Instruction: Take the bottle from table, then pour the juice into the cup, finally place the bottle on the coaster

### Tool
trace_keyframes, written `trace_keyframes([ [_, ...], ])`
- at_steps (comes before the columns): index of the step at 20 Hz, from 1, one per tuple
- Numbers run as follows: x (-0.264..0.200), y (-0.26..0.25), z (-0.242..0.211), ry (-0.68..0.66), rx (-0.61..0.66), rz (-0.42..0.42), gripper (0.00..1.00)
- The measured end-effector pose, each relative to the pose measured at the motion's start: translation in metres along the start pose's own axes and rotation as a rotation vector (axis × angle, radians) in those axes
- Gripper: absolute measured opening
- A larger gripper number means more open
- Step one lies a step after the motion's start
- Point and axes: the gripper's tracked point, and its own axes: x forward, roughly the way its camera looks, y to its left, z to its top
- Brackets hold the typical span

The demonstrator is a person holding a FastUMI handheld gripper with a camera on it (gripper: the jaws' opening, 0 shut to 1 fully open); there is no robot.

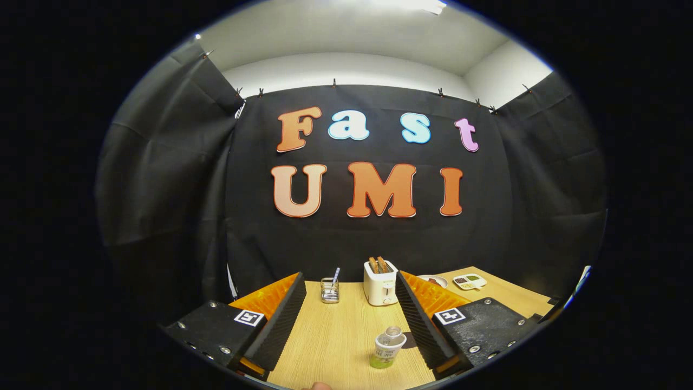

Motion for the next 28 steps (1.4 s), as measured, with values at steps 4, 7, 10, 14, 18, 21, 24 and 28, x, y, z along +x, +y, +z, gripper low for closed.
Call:
trace_keyframes([
  [4, 0.005, -0.003, -0.021, 0.037, -0.013, -0.006, 0.98],
  [7, 0.010, -0.017, -0.048, 0.094, -0.010, -0.036, 0.98],
  [10, 0.015, -0.029, -0.073, 0.131, 0.011, -0.055, 0.99],
  [14, 0.017, -0.052, -0.117, 0.196, 0.014, -0.101, 0.99],
  [18, 0.019, -0.071, -0.151, 0.255, 0.016, -0.133, 0.99],
  [21, 0.022, -0.085, -0.174, 0.285, 0.018, -0.158, 0.99],
  [24, 0.027, -0.092, -0.194, 0.303, 0.042, -0.168, 0.99],
  [28, 0.043, -0.091, -0.221, 0.330, 0.054, -0.156, 0.99],
])
